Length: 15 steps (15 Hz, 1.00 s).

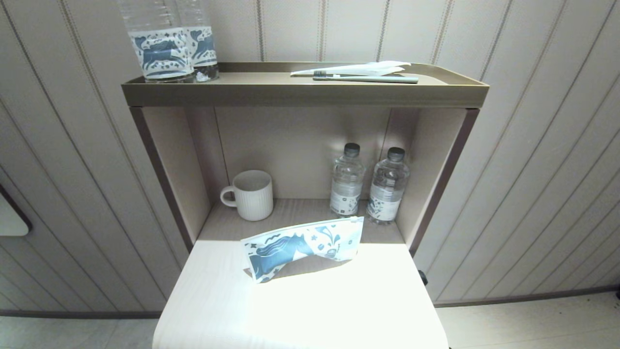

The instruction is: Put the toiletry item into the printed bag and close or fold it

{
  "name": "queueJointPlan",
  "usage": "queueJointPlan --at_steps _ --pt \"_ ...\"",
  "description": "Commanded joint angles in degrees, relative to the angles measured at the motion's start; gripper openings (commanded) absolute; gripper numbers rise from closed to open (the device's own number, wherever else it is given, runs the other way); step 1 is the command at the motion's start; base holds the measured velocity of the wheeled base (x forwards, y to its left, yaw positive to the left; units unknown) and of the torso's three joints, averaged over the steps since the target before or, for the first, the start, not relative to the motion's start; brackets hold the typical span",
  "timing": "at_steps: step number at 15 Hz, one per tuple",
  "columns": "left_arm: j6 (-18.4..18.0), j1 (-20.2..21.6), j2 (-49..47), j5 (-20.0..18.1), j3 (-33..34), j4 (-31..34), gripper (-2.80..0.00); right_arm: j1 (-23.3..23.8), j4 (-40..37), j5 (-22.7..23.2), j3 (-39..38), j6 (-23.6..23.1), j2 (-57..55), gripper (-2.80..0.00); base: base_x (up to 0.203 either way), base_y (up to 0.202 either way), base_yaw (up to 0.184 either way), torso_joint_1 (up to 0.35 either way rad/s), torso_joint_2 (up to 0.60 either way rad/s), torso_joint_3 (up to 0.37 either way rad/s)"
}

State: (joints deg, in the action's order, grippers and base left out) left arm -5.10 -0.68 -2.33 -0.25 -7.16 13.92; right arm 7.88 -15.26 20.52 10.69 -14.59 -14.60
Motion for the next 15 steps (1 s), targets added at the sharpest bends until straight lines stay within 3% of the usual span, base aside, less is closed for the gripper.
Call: queueJointPlan --at_steps 1,2,5,7,8,11,13,15 --pt "-0.34 0.14 2.25 1.82 2.83 -4.32 -2.80 -0.06 12.70 2.26 -5.35 -0.33 -0.25 -2.80 0.000 0.000 0.000 0.000 0.00 0.000" --pt "0.20 0.16 2.24 1.72 3.12 -4.45 -2.80 -0.06 16.63 3.82 -7.54 -0.34 -0.26 -2.80 0.000 0.000 0.000 0.000 0.00 0.000" --pt "0.18 0.16 2.33 1.48 3.21 -4.34 -2.80 -0.75 15.02 5.69 -7.51 0.75 -0.47 -2.80 0.000 0.000 0.000 0.000 0.00 0.000" --pt "0.09 0.16 2.33 1.22 3.21 -4.52 -2.80 -6.23 13.35 4.51 -7.03 2.14 -0.34 -2.80 0.000 0.000 0.000 0.000 0.00 0.000" --pt "0.09 0.16 2.33 1.22 3.21 -4.49 -2.80 -8.80 12.86 2.26 -6.88 3.45 0.69 -2.80 0.000 0.000 0.000 0.000 0.00 0.000" --pt "1.06 0.16 2.33 1.07 3.61 -4.87 -2.80 -8.69 10.12 -2.69 -6.06 6.18 11.44 -2.80 0.000 0.000 0.000 0.000 0.00 0.000" --pt "3.47 0.16 2.32 1.43 4.71 -8.11 -2.80 -8.33 7.92 -13.36 -5.49 9.43 14.60 -2.80 0.000 0.000 0.000 0.000 0.00 0.000" --pt "3.87 0.16 2.33 1.53 5.50 -9.75 -2.80 -8.25 8.20 -19.41 -5.60 11.68 14.60 -2.80 0.000 0.000 0.000 0.000 0.00 0.000"
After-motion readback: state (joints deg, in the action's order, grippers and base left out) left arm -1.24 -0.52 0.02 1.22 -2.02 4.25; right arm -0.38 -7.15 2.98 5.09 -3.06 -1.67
